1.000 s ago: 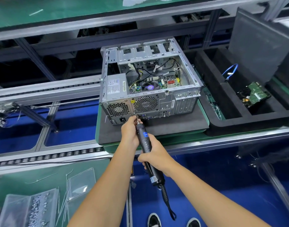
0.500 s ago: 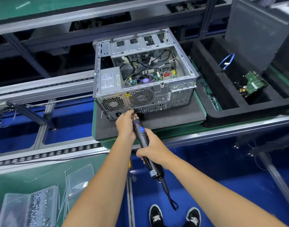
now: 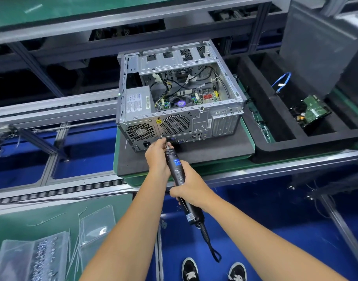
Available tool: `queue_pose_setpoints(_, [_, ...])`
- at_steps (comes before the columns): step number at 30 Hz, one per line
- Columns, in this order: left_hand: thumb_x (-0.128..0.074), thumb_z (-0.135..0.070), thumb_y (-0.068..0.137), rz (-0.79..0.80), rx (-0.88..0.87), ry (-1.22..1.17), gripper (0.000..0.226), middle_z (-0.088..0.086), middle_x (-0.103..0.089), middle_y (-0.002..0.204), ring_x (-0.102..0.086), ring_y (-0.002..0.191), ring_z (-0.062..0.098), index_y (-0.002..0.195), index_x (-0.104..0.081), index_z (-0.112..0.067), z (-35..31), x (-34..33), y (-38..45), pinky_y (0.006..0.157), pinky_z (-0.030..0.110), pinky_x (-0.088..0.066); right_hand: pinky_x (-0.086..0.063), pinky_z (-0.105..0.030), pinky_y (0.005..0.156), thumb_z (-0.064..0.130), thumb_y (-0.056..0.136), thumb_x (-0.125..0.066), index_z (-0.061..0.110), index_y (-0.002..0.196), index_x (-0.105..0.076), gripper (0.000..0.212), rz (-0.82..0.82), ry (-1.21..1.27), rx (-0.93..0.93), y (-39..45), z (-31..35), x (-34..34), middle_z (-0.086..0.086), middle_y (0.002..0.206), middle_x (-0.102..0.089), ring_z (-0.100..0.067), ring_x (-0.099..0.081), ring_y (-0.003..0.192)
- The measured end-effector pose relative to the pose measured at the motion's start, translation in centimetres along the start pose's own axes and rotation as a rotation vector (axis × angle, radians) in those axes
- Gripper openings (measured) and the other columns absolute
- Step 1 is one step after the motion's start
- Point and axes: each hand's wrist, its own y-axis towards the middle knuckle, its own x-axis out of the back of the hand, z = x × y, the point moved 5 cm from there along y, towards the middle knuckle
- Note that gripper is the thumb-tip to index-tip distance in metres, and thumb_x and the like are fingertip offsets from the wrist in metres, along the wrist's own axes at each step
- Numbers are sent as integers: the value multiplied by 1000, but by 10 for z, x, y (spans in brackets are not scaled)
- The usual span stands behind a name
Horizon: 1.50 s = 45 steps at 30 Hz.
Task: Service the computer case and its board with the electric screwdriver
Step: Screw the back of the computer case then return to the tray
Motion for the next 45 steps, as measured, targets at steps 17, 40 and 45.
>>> queue_pose_setpoints(17, [-44,-9,90,94,111,-71,17,7,-61,67,-57,55,15,81,-58,-6,1,-4,-6,55,24,-48,-57,-46,76,1,73,-71,28,140,-34,81,-25,1,-6,-6,3,2,-11,105,-56,-24,-59,82])
queue_pose_setpoints(40, [-52,-34,96,-116,-275,551,40,3,-61,53,-50,36,5,68,-61,-8,-9,-1,11,44,21,-45,-58,-41,75,2,75,-69,30,142,-33,81,-63,31,-26,-14,-2,24,-15,108,-57,-23,-58,81])
queue_pose_setpoints(45, [-51,-28,97,-129,-316,603,36,2,-61,55,-49,34,2,68,-60,-9,-13,-4,12,42,18,-44,-58,-39,70,0,74,-68,32,137,-35,77,-56,42,-19,-12,-2,24,-18,107,-58,-20,-58,74])
